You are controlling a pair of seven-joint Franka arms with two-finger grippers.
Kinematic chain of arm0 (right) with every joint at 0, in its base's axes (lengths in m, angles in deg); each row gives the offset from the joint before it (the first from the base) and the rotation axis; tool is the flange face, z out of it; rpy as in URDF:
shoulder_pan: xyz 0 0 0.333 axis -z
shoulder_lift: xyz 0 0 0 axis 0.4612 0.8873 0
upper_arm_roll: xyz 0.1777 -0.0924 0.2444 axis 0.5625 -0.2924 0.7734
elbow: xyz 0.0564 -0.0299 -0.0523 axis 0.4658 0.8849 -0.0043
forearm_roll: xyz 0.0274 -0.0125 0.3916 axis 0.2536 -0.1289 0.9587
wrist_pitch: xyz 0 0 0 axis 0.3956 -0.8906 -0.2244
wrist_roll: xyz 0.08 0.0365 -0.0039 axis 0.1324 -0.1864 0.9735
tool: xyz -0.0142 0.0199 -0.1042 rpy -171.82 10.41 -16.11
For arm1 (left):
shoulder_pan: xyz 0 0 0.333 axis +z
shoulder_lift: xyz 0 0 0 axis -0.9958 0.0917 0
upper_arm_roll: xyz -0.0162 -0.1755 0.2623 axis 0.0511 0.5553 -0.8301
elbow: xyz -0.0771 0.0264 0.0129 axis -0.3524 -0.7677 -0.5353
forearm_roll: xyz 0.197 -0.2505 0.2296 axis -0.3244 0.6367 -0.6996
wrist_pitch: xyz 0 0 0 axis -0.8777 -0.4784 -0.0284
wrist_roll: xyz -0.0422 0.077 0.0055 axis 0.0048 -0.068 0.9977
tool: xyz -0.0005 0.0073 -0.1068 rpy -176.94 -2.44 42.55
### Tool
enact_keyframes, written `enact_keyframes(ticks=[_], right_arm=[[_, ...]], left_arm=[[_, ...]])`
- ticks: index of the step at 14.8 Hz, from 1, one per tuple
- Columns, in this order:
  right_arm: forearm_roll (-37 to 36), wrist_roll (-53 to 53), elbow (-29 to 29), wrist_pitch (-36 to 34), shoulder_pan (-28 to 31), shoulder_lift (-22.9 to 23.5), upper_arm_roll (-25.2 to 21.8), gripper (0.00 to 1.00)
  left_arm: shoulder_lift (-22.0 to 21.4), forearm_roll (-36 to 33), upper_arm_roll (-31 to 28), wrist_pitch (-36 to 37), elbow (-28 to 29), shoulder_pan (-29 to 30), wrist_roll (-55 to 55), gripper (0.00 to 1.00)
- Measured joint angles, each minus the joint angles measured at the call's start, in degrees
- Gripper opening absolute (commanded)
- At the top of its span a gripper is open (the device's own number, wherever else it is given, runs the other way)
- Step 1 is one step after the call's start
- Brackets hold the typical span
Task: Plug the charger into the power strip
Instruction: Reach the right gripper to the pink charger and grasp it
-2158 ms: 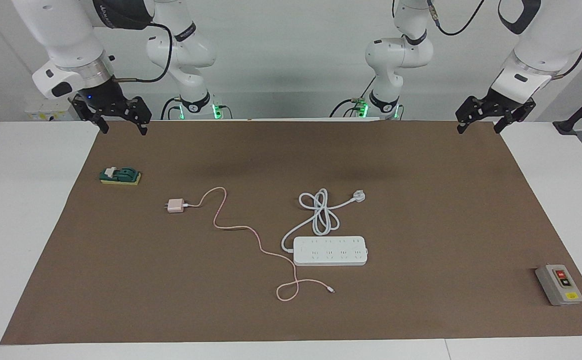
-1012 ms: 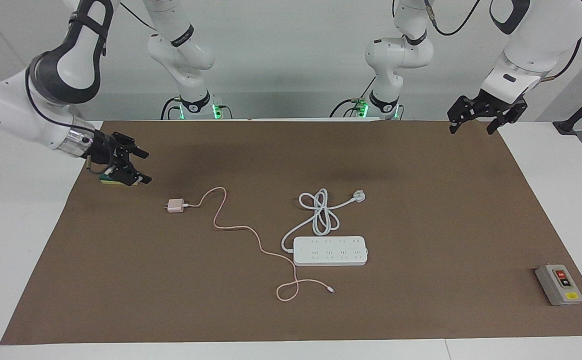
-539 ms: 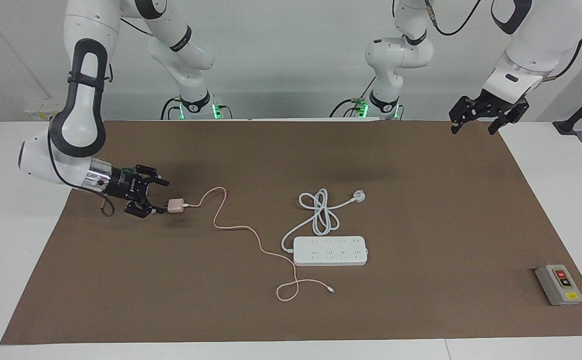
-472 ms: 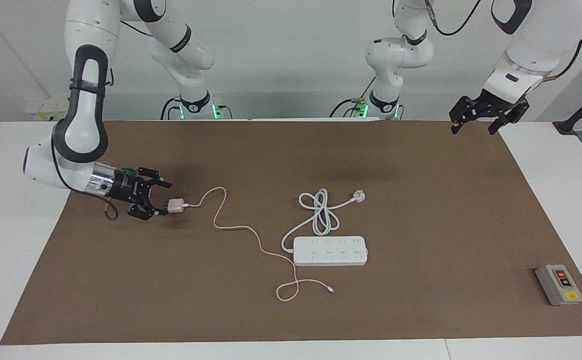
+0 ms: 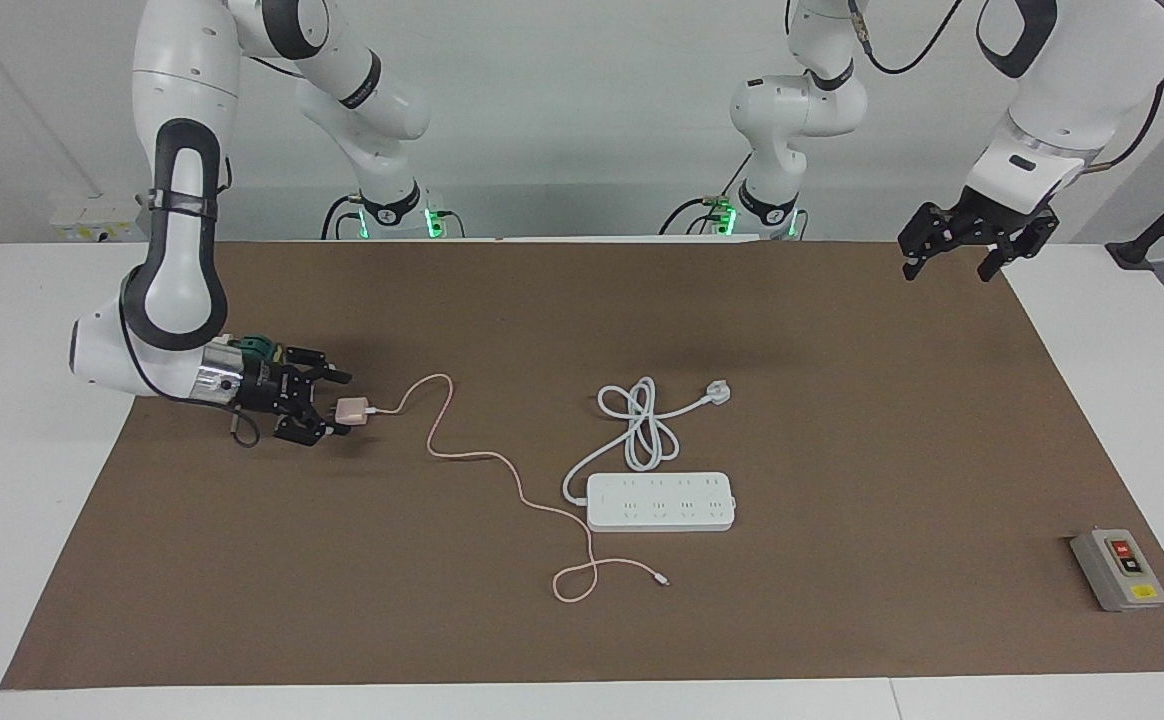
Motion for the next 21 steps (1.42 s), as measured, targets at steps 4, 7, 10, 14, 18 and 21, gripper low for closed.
enact_keyframes(ticks=[4,7,10,14,18,21], right_arm=[[0.00,1.93,0.27,0.52,0.27,1.45,-0.38,1.00],[0.00,2.84,1.04,2.30,0.27,1.73,-0.35,1.00],[0.00,4.95,2.41,3.51,0.27,1.74,-0.34,1.00],[0.00,6.24,2.93,3.78,0.26,1.74,-0.34,0.65],[0.00,9.30,4.49,5.40,0.37,1.20,-0.38,0.00],[0.14,9.86,5.09,6.09,0.42,0.59,-0.31,0.00]], left_arm=[[1.40,0.21,0.22,-3.14,1.07,-0.43,0.72,1.00],[3.74,0.95,0.33,-6.08,1.58,-1.36,1.65,1.00],[5.08,1.35,0.41,-7.95,2.00,-2.79,3.33,1.00],[5.10,1.76,0.42,-8.42,2.50,-3.53,4.67,1.00],[5.09,2.41,0.46,-9.18,2.56,-4.25,5.14,1.00],[5.09,2.67,0.43,-10.00,2.84,-4.49,5.24,1.00]])
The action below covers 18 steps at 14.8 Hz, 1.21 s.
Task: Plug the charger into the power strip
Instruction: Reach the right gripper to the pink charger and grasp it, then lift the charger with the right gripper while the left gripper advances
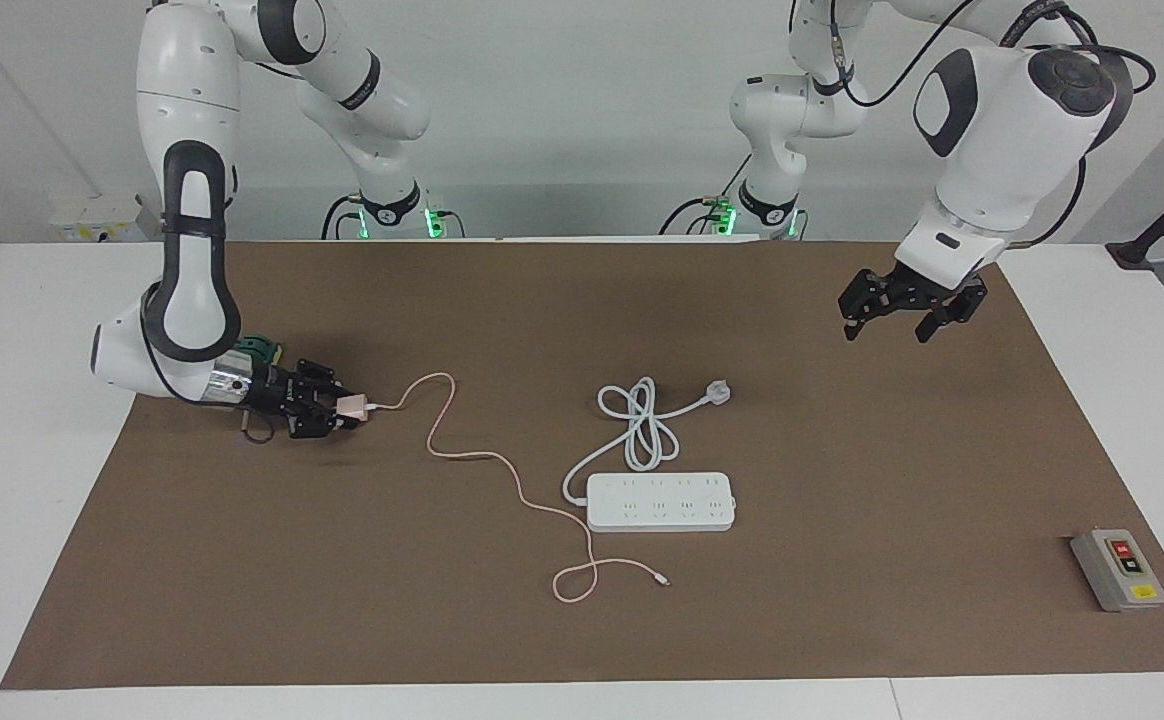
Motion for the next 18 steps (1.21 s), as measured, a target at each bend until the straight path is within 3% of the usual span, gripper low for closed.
enact_keyframes(ticks=[6,11,16,18], right_arm=[[0.00,-2.51,-1.45,-1.75,-0.12,0.03,0.16,0.00],[-0.30,-15.22,-13.41,-12.79,-1.52,-0.60,0.79,0.00],[-0.14,-31.53,-21.66,-15.13,-9.62,-4.06,1.24,0.00],[1.31,-38.16,-24.28,-15.02,-13.56,-4.53,1.39,0.00]], left_arm=[[-0.04,0.09,-0.10,-0.62,0.39,-0.11,0.05,1.00],[-0.05,0.50,-0.06,-2.03,0.57,-0.34,0.42,1.00],[-0.08,6.00,-0.38,-2.19,0.70,-0.05,8.62,1.00],[-0.08,13.30,-0.68,-2.20,1.04,1.61,6.20,1.00]])
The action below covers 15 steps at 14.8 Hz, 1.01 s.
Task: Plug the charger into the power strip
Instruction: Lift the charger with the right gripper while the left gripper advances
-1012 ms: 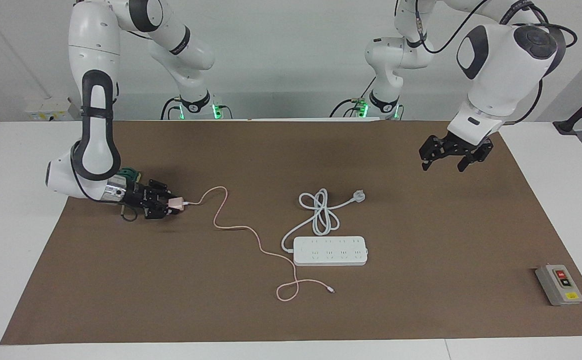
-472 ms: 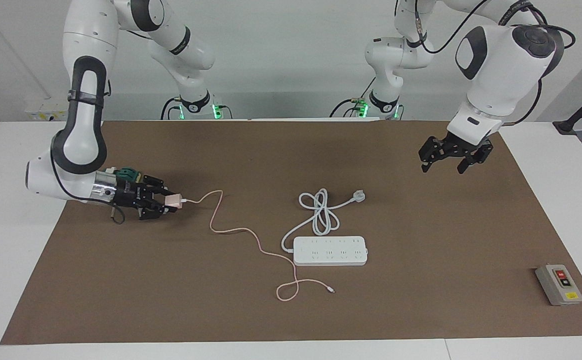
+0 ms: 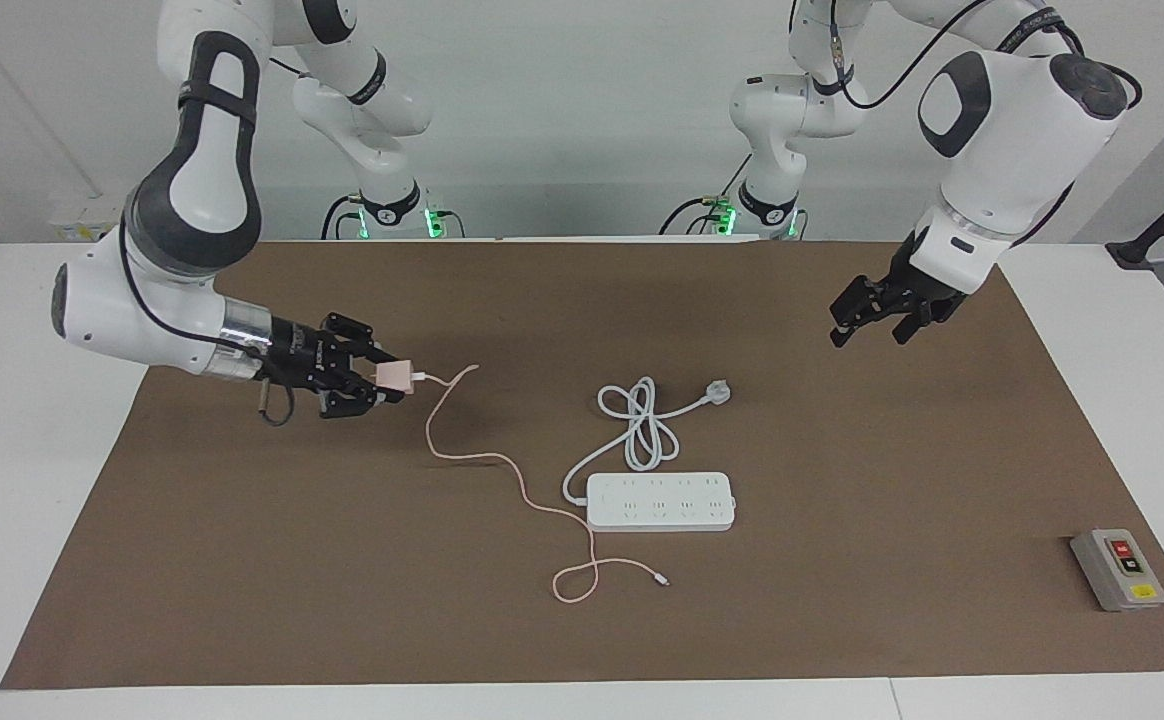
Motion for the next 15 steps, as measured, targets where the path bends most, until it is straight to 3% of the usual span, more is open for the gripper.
enact_keyframes(ticks=[5,10,15], right_arm=[[4.88,-9.58,-1.87,7.87,-8.25,0.18,0.10,0.00],[5.49,-18.87,-1.89,23.60,-20.44,1.01,0.19,0.00],[5.49,-20.74,-1.76,30.07,-27.14,3.09,0.16,0.00]], left_arm=[[0.07,15.45,-0.29,-1.34,3.50,3.68,-16.98,1.00],[0.98,31.96,-0.31,-1.81,8.46,4.60,-20.00,1.00],[5.04,44.02,-0.33,-1.81,9.65,5.15,-26.15,1.00]])
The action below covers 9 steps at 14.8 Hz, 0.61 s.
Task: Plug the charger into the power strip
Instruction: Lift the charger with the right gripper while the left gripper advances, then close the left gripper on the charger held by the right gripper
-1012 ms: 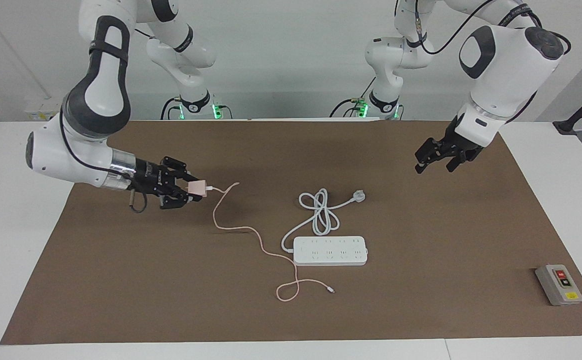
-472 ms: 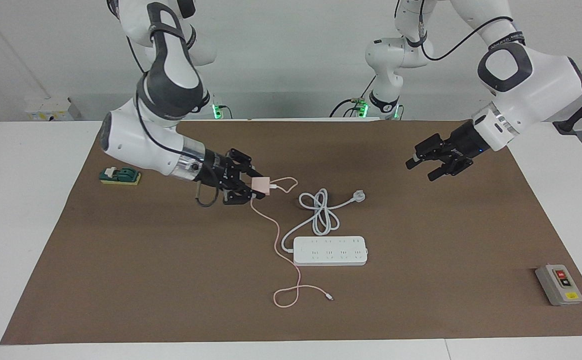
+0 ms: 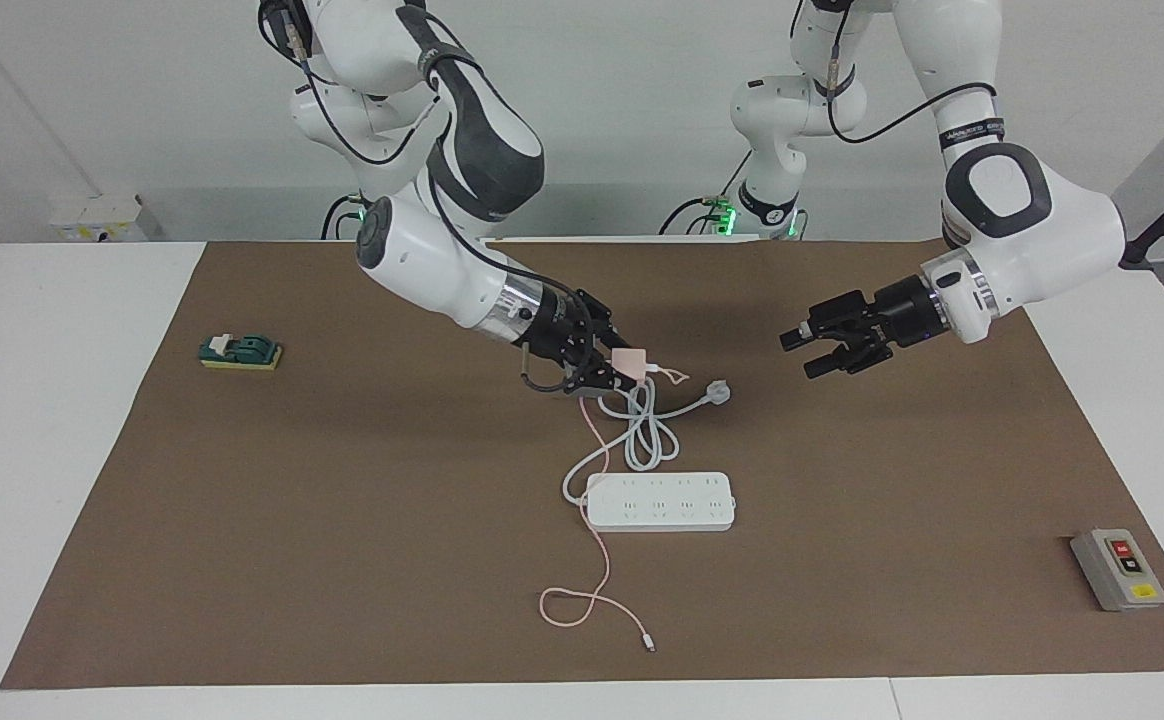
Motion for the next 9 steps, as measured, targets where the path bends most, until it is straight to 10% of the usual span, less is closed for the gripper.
enact_keyframes(ticks=[9], right_arm=[[0.00,0.00,-0.01,1.41,-4.71,1.56,-0.05,0.00]], left_arm=[[6.10,13.95,0.54,2.20,-0.19,-0.16,-7.29,1.00]])
